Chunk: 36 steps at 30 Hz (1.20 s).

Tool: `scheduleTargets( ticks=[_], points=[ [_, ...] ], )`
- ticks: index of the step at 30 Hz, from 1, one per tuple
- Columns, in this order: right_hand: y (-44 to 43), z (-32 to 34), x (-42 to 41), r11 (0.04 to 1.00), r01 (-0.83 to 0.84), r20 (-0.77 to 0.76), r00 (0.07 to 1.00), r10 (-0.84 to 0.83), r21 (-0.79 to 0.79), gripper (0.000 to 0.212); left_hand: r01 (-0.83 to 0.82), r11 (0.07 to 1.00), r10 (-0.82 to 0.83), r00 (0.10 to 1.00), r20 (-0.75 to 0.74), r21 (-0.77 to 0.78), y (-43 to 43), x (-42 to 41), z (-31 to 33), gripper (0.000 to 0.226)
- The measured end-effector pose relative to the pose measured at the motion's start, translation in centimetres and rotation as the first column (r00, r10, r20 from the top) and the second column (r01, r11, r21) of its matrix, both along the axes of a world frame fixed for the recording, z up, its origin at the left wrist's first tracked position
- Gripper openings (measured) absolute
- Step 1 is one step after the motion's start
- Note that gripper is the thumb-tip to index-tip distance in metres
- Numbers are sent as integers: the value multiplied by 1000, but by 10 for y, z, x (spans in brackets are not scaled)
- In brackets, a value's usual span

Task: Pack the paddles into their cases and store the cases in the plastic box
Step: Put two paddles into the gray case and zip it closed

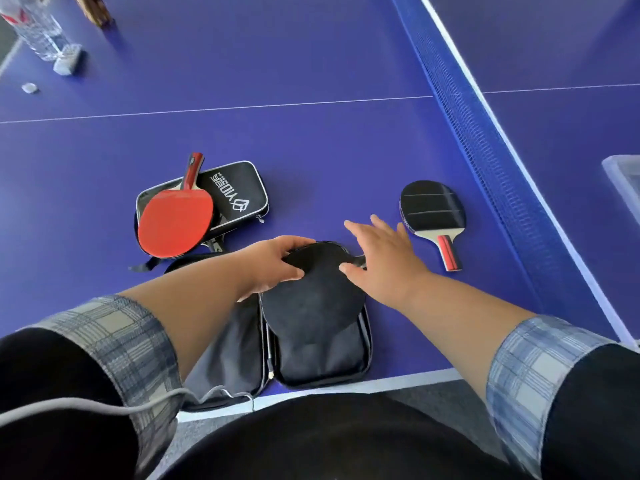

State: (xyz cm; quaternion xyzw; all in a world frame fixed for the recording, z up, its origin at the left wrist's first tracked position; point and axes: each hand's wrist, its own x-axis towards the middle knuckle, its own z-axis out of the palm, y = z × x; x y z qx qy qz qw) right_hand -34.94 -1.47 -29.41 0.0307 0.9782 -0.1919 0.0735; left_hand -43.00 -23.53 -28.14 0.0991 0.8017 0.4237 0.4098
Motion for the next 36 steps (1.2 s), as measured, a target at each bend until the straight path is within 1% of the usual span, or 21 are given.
scheduleTargets(
  ticks=[1, 2, 4, 6, 7, 9, 11, 12, 14, 16, 17, 18, 19, 21, 23, 25, 26, 29, 32, 34, 36],
  points=[
    [-9, 4, 1, 1000, 1, 68, 998, -3, 22, 71, 63, 998, -63, 998, -28, -20, -6, 3, 6, 57],
    [-19, 7, 4, 1000, 24, 123, 992, -24, 9, 67, 111, 993, -114, 992, -58, -43, -12, 6, 10, 58],
    [-35, 10, 11, 993, 93, 208, 975, -77, -69, 50, 150, 987, -156, 983, -96, -64, -23, 12, 15, 56],
    [-47, 10, 17, 976, 152, 260, 960, -108, -155, 34, 114, 991, -124, 982, -140, -74, -33, 16, 15, 51],
    [-51, 9, 20, 959, 185, 270, 955, -125, -213, 26, 66, 995, -78, 982, -172, -76, -39, 16, 13, 49],
    [-55, 5, 24, 913, 265, 268, 946, -183, -311, 16, -60, 996, 44, 972, -229, -64, -52, 15, 8, 56],
    [-56, 4, 29, 839, 382, 268, 917, -295, -387, 20, -164, 985, 147, 962, -228, -58, -64, 18, 0, 74],
    [-57, 5, 31, 781, 453, 270, 890, -367, -431, 24, -209, 975, 188, 958, -215, -77, -68, 23, -5, 81],
    [-60, 6, 36, 657, 556, 277, 829, -486, -509, 31, -294, 950, 279, 951, -133, -110, -68, 36, -18, 82],
    [-63, 3, 41, 582, 587, 275, 797, -538, -563, 42, -379, 925, 381, 922, 77, -35, -59, 53, -31, 70],
    [-65, -2, 44, 542, 602, 288, 780, -556, -586, 45, -397, 918, 391, 907, 157, 6, -52, 61, -36, 60],
    [-69, -6, 48, 495, 622, 310, 759, -573, -606, 47, -387, 922, 377, 910, 172, 28, -46, 68, -40, 45],
    [-72, -12, 51, 452, 643, 335, 736, -588, -619, 47, -370, 928, 361, 920, 149, 34, -40, 73, -45, 36],
    [-77, -25, 57, 392, 684, 383, 694, -610, -615, 47, -369, 929, 366, 926, 94, 14, -33, 78, -52, 28],
    [-77, -36, 60, 400, 714, 425, 678, -599, -575, 42, -380, 925, 381, 924, 45, -24, -30, 75, -57, 28],
    [-75, -47, 58, 456, 711, 465, 698, -544, -535, 35, -392, 918, 394, 919, 18, -68, -28, 70, -64, 33],
    [-73, -52, 56, 496, 699, 468, 715, -520, -516, 36, -390, 917, 392, 920, 17, -86, -27, 68, -67, 33],
    [-65, -62, 47, 621, 646, 433, 762, -482, -445, 47, -349, 923, 354, 935, 3, -162, -23, 64, -78, 33],
    [-59, -68, 39, 715, 596, 443, 787, -430, -366, 63, -281, 910, 275, 959, -61, -306, -21, 63, -87, 38],
    [-57, -71, 36, 754, 563, 437, 804, -403, -339, 64, -239, 891, 218, 971, -97, -386, -21, 63, -91, 46],
    [-57, -76, 36, 789, 535, 420, 818, -394, -303, 57, -249, 876, 217, 968, -123, -414, -20, 64, -94, 59]
  ],
)
